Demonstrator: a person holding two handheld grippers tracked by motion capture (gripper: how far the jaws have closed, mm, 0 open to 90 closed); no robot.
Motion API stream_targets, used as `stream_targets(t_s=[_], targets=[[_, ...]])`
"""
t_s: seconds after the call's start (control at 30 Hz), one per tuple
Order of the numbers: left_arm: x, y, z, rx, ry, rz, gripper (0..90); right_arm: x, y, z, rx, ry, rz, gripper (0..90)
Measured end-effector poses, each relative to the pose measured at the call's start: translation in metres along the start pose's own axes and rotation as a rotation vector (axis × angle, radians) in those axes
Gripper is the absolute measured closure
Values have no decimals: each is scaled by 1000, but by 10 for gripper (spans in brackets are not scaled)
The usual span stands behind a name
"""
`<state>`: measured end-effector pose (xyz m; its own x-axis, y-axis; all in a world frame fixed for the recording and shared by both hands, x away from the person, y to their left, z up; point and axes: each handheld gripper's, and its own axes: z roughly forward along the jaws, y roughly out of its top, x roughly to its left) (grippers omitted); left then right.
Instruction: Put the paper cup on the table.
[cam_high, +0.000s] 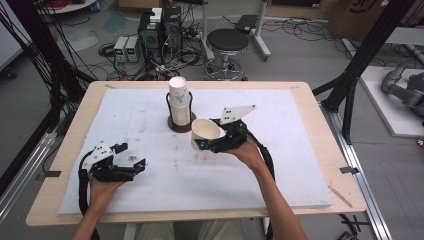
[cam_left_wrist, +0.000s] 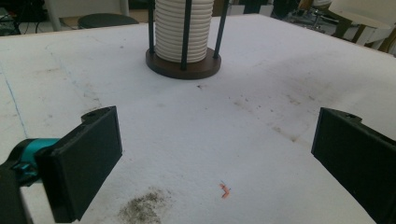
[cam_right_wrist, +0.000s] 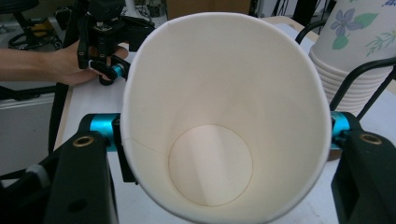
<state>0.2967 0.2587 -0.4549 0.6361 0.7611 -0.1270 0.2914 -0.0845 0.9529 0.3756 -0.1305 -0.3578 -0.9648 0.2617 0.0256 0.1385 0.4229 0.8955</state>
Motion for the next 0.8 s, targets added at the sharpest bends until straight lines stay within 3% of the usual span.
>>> stream_targets(t_s=[0.23, 0.43, 0.8], targets=[[0, 0, 0, -8, 1, 3, 17, -2, -4, 7, 21, -22, 8, 342], [0, 0, 0, -8, -1, 3, 17, -5, -14, 18, 71, -49, 25, 343], [-1, -1, -2, -21, 16, 11, 17, -4, -22, 42, 126, -82, 0, 342]])
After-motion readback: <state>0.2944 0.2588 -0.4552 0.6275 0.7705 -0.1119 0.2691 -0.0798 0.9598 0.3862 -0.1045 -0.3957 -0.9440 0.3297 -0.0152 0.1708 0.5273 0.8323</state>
